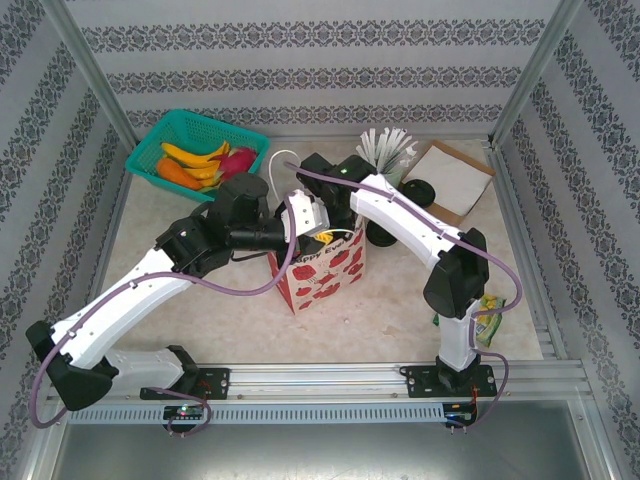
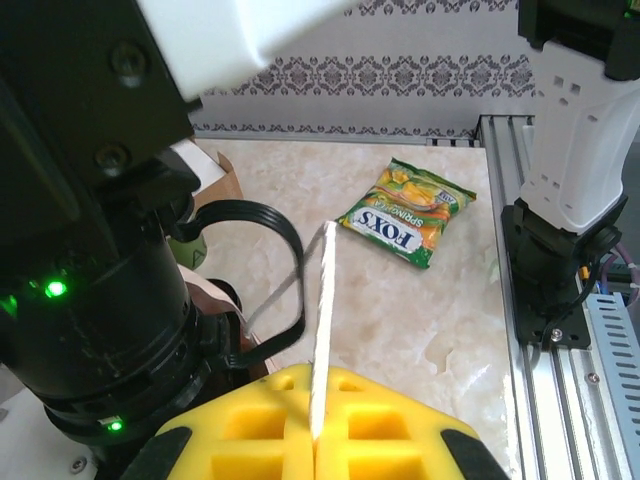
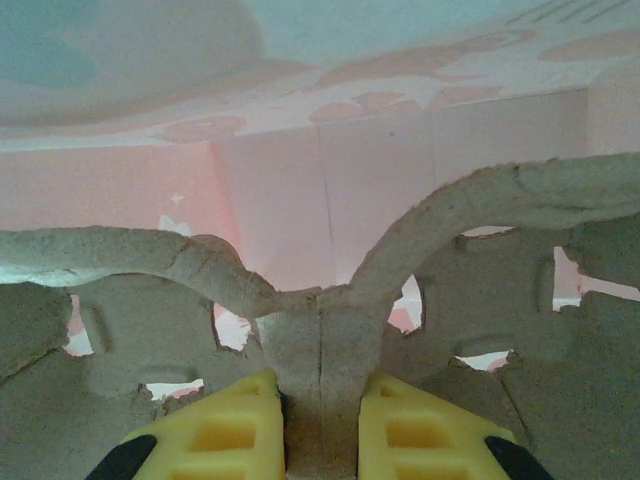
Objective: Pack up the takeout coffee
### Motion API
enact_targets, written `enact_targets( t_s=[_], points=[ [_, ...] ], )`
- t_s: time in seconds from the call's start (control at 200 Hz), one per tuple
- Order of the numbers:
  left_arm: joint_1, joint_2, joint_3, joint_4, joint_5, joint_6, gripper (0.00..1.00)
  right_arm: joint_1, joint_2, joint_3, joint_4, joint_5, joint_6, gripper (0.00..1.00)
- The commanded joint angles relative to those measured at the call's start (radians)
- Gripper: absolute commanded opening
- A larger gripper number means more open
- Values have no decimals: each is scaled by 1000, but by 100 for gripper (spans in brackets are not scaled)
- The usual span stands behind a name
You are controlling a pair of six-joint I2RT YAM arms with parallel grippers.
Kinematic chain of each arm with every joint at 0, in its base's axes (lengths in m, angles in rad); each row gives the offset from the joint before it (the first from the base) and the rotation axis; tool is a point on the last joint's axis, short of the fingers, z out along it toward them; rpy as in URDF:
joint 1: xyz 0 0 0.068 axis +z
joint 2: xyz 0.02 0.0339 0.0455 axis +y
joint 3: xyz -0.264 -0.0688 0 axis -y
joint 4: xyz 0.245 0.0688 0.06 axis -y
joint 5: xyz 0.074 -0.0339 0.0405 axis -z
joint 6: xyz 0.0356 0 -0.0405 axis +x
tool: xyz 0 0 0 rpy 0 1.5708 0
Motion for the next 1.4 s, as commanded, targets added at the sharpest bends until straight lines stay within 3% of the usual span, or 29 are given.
enact_targets(
  t_s=[0.0,0.315,0.46,0.495,0.54,0.639,0.849,0.934,1.029,1.089,1.264,1.394],
  points=[
    [-13,-41,3,17,31,-15,0,16,-9,-42,27,70,27,0],
    [-13,-47,-16,27,16,-30,0,32,-61,-196,157,106,13,0],
    [-12,-57,-35,48,-40,-52,17,37,-90,-244,213,101,-7,0],
    [-10,-66,-46,59,-60,-56,24,39,-101,-259,230,97,-12,0],
    [-6,-78,-61,69,-83,-63,43,39,-111,-276,249,92,-15,0],
    [26,-105,-83,83,-97,-90,52,39,-123,-302,271,87,-16,0],
    [207,-182,-167,197,-55,-251,74,40,-140,-341,320,74,-24,0],
    [298,-193,-209,275,-106,-370,84,41,-139,-346,324,79,-24,0],
    [371,-169,-219,277,-212,-469,84,42,-139,-344,333,77,-20,0],
    [410,-137,-216,260,-243,-520,80,43,-143,-347,346,74,-20,0],
    [479,-24,-167,240,-124,-617,64,44,-138,-339,351,72,-32,0],
    [489,54,-103,231,20,-617,60,46,-128,-332,349,67,-34,0]
  ],
)
